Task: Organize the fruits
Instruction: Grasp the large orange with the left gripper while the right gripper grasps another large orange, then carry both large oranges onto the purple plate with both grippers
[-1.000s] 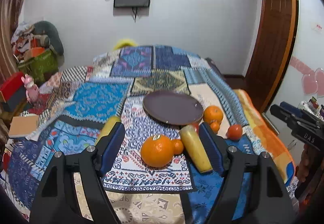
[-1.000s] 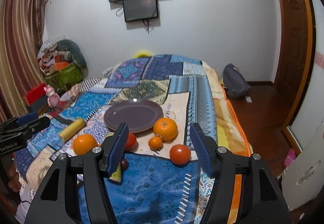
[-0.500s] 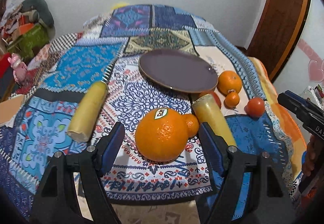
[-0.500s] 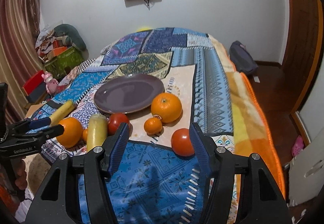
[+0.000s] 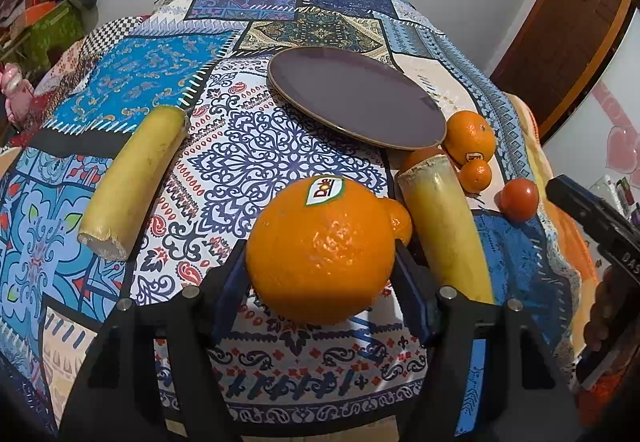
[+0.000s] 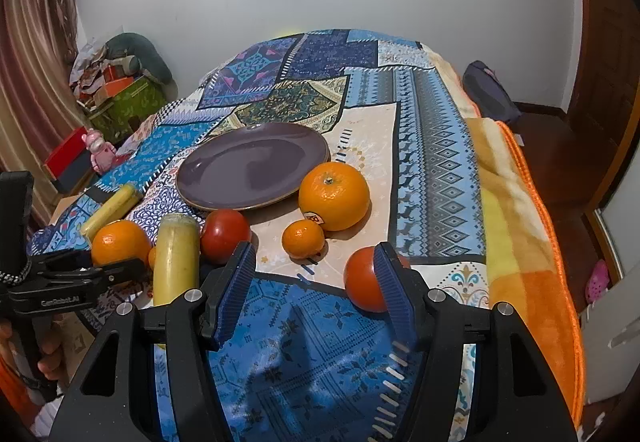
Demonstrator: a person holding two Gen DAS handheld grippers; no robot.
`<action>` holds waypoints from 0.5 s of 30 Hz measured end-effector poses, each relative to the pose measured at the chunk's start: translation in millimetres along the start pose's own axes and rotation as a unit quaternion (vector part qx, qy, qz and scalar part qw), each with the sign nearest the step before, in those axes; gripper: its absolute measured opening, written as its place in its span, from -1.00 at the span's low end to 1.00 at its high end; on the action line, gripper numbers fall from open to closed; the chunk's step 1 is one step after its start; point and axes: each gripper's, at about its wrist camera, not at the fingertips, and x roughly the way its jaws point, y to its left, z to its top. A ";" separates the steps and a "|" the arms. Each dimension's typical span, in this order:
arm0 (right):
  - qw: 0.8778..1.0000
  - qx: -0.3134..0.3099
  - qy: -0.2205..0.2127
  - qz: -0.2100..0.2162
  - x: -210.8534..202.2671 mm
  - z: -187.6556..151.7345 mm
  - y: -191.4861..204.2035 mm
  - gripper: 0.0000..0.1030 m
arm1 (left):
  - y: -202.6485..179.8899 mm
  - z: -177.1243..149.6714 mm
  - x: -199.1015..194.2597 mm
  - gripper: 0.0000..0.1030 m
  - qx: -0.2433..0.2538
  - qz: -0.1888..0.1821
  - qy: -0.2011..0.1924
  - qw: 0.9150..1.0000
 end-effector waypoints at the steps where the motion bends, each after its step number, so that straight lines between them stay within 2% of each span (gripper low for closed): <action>1: 1.000 0.000 0.001 0.002 0.8 1.0 -0.2 0.13 | 0.2 0.0 -1.0 0.29 -0.001 -0.001 0.000 1.000; 7: 1.000 -0.005 0.001 -0.001 7.1 11.6 -2.7 0.13 | 2.2 7.0 -11.6 0.29 0.006 0.009 -0.012 1.000; 15: 1.000 -0.010 0.007 -0.005 21.4 27.7 -6.7 0.13 | -0.1 41.0 -36.2 0.29 0.017 0.018 -0.058 0.998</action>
